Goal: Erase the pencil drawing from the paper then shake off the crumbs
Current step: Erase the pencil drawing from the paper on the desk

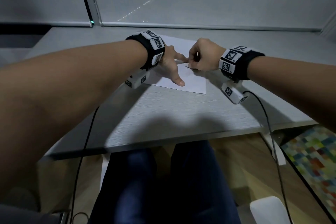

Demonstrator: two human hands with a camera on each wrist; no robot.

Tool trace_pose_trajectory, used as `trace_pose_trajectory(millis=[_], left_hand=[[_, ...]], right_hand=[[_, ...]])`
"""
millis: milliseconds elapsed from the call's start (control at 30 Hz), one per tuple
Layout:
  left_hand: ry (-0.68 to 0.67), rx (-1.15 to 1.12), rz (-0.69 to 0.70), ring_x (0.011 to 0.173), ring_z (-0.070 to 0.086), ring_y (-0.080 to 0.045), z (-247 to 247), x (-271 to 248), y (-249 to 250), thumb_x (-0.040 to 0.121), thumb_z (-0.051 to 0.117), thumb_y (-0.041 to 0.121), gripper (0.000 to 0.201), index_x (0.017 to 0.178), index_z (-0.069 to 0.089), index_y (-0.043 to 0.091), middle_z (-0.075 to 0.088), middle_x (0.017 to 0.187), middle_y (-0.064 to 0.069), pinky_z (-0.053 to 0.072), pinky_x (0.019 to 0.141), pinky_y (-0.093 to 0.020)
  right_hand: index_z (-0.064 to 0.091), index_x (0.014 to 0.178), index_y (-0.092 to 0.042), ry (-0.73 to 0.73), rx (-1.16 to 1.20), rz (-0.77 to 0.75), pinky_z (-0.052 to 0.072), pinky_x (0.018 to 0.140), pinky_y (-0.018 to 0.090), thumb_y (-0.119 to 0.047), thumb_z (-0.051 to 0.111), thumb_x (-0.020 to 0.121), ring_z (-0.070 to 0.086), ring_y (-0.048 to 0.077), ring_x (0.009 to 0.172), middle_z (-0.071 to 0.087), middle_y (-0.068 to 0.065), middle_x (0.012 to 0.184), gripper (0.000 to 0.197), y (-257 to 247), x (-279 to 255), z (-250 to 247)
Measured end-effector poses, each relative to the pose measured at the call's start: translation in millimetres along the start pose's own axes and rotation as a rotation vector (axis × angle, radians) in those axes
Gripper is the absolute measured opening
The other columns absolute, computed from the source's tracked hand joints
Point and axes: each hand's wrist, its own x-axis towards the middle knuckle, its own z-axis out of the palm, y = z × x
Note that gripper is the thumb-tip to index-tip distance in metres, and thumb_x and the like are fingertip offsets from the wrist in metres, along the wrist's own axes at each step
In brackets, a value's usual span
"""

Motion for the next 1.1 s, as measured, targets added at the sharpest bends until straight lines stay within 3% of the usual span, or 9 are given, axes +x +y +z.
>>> trace_pose_trajectory(millis=[67,167,333,467,600,667,767,900,1100], left_hand=[[-0.007,-0.006,0.000,0.147,0.036,-0.034,1,0,0,0.060,0.073,0.087,0.117,0.160,0.019,0.058,0.031,0.154,-0.002,0.034,0.110,-0.048],[-0.009,-0.019,-0.008,0.147,0.033,-0.033,5,1,1,0.060,0.070,0.091,0.119,0.161,0.018,0.055,0.030,0.154,-0.003,0.033,0.107,-0.045],[-0.024,-0.006,-0.019,0.147,0.035,-0.034,2,-2,4,0.053,0.070,0.094,0.124,0.159,0.017,0.060,0.029,0.153,-0.003,0.034,0.111,-0.050],[-0.024,0.022,-0.006,0.146,0.035,-0.032,3,-3,4,0.041,0.064,0.098,0.127,0.155,0.020,0.066,0.031,0.151,-0.001,0.032,0.112,-0.050],[-0.050,0.008,-0.007,0.151,0.026,-0.030,3,-3,4,0.033,0.062,0.099,0.140,0.160,0.019,0.058,0.026,0.158,-0.003,0.029,0.115,-0.050],[-0.053,-0.006,-0.005,0.152,0.023,-0.028,2,-2,4,0.047,0.067,0.095,0.131,0.162,0.019,0.054,0.025,0.161,-0.002,0.029,0.113,-0.046],[-0.029,0.012,0.004,0.150,0.027,-0.031,2,0,4,0.056,0.070,0.092,0.118,0.158,0.019,0.062,0.027,0.157,-0.004,0.033,0.103,-0.045],[-0.012,0.048,-0.011,0.151,0.027,-0.032,2,-3,5,0.059,0.069,0.092,0.114,0.157,0.017,0.065,0.024,0.160,-0.006,0.030,0.114,-0.049],[-0.051,0.040,0.013,0.150,0.023,-0.029,0,-3,6,0.066,0.065,0.090,0.112,0.161,0.016,0.057,0.023,0.164,0.001,0.029,0.104,-0.042]], right_hand=[[0.075,0.075,-0.014,0.000,0.032,-0.020,0.058,0.064,0.031,-0.018,0.076,0.087,0.063,0.008,0.060,0.070,-0.003,0.067,0.013,-1,-5,3],[0.074,0.076,-0.015,-0.047,0.093,-0.101,0.043,0.054,0.007,-0.016,0.077,0.087,0.060,-0.003,0.054,0.066,-0.012,0.064,0.011,-5,-17,6],[0.078,0.077,-0.016,-0.046,0.074,-0.053,0.049,0.058,0.021,-0.021,0.079,0.086,0.060,-0.002,0.052,0.071,-0.010,0.063,0.010,3,-9,0],[0.077,0.073,-0.013,-0.009,0.020,0.010,0.059,0.065,0.034,-0.016,0.075,0.087,0.064,0.014,0.060,0.074,0.001,0.066,0.015,8,-1,-2],[0.075,0.076,-0.014,-0.043,0.061,-0.073,0.047,0.059,0.020,-0.019,0.076,0.086,0.059,0.003,0.055,0.068,-0.007,0.064,0.011,1,-16,6],[0.076,0.077,-0.015,-0.081,0.072,-0.109,0.047,0.057,0.014,-0.019,0.076,0.085,0.061,0.002,0.055,0.071,-0.007,0.067,0.009,1,-20,6],[0.079,0.078,-0.017,-0.046,0.044,-0.045,0.051,0.061,0.021,-0.023,0.079,0.085,0.065,0.007,0.061,0.074,-0.004,0.069,0.009,15,-10,2],[0.078,0.078,-0.014,-0.011,0.008,0.047,0.059,0.071,0.029,-0.021,0.078,0.087,0.068,0.010,0.068,0.074,-0.004,0.070,0.011,25,1,-3],[0.076,0.078,-0.017,-0.084,0.058,-0.100,0.048,0.061,0.013,-0.023,0.077,0.087,0.065,0.005,0.061,0.075,-0.004,0.070,0.011,13,-21,4]])
